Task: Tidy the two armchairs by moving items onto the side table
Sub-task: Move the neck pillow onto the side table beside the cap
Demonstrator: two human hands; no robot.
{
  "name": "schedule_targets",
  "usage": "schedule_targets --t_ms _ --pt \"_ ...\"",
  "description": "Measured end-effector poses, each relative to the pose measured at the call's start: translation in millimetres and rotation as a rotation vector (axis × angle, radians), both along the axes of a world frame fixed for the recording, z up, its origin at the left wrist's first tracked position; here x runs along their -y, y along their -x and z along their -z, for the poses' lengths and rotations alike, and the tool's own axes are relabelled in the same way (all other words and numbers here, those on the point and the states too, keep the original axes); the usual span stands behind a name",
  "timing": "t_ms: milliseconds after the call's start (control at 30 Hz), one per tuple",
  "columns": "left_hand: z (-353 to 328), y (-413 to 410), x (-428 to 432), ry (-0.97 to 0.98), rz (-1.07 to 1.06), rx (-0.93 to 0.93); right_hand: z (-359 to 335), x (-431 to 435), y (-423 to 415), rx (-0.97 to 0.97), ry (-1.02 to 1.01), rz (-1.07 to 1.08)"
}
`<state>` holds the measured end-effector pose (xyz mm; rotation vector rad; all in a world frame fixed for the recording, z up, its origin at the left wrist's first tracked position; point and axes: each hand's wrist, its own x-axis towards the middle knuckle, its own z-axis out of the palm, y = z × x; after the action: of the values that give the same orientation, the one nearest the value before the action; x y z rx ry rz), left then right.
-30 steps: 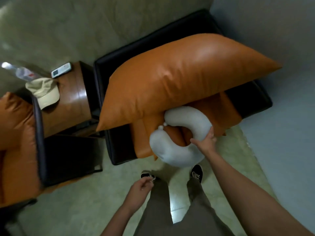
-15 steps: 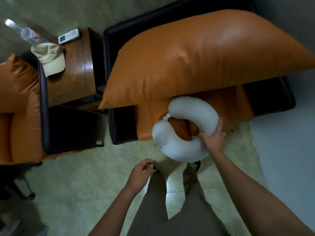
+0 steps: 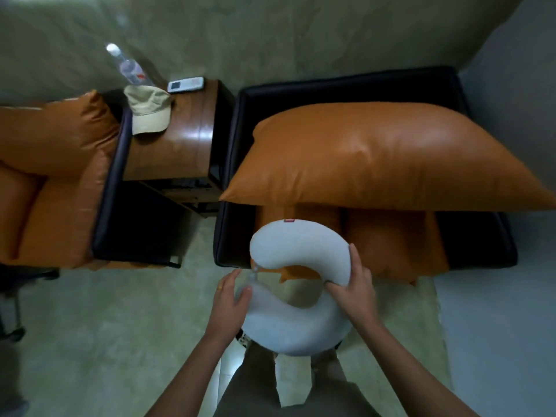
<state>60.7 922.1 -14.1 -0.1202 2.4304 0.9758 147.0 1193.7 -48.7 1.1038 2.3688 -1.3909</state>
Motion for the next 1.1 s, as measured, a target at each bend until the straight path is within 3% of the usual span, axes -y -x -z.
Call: schedule_targets --t_ms 400,733,1100 --pt "-41 76 183 -0.296 -0.194 0.005 -79 156 144 -0.228 -0.111 -0.336" --pt "-77 189 322 -0.513 -0.278 -0.143 -113 266 277 -0.307 -0.143 -0.632" --pt "-77 346 328 -0.478 0.046 -0.099 -118 284 414 -0.289 -0.230 -0.724"
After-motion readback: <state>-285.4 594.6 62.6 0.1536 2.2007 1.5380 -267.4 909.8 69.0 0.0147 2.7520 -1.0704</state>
